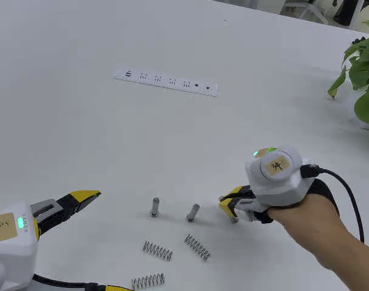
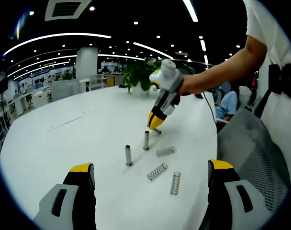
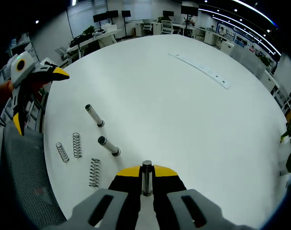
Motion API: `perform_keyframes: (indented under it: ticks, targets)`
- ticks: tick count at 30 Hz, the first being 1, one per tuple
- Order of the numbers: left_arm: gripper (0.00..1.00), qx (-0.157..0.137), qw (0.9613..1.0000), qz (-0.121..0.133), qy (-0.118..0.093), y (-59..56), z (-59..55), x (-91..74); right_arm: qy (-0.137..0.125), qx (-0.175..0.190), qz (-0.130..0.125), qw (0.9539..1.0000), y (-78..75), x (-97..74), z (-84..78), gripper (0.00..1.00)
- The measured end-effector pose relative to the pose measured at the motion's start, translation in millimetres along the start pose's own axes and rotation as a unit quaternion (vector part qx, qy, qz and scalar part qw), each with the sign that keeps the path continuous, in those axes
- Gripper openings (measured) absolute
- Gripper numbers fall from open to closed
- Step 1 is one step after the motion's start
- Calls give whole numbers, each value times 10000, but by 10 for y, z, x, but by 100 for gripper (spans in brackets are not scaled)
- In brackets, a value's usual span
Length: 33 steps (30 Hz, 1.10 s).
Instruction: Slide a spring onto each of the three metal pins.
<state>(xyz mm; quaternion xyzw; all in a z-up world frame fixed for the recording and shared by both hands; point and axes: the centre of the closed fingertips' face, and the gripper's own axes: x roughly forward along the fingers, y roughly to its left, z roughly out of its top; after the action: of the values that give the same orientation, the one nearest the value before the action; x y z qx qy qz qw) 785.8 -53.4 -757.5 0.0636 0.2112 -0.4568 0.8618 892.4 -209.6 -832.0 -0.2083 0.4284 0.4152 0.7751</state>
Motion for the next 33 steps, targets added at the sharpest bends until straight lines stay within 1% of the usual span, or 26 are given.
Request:
perform_keyframes:
  ticks: [4, 6, 11, 16, 18, 21, 24, 33]
  targets:
    - [100, 23, 10000, -28, 16, -27, 8, 8, -130, 55, -34, 9999, -23, -60, -18, 9]
    - [100, 33, 10000, -44, 23, -42, 12, 11, -199, 71, -39, 9998, 3, -71, -24, 9]
    - [100, 42, 10000, -76, 39, -74, 27, 20, -288, 140, -61, 9995, -15, -127, -57, 9]
    - [100, 70, 9999, -110, 58, -66, 1, 25, -378, 186, -110, 9990, 10, -214, -85, 9]
    - [100, 84, 9999, -127, 67, -65, -7, 30, -425, 238, -132, 9987, -5, -235, -98, 9]
    - [100, 98, 9998, -150, 72, -68, -10, 39, -491, 319, -153, 9982, -8, -250, -123, 9]
    - [99, 106, 9998, -176, 88, -78, -16, 47, -532, 327, -176, 9979, -5, -254, -140, 9]
    - [100, 110, 9996, -236, 93, -107, -18, 75, -598, 407, -175, 9972, 6, -266, -166, 9]
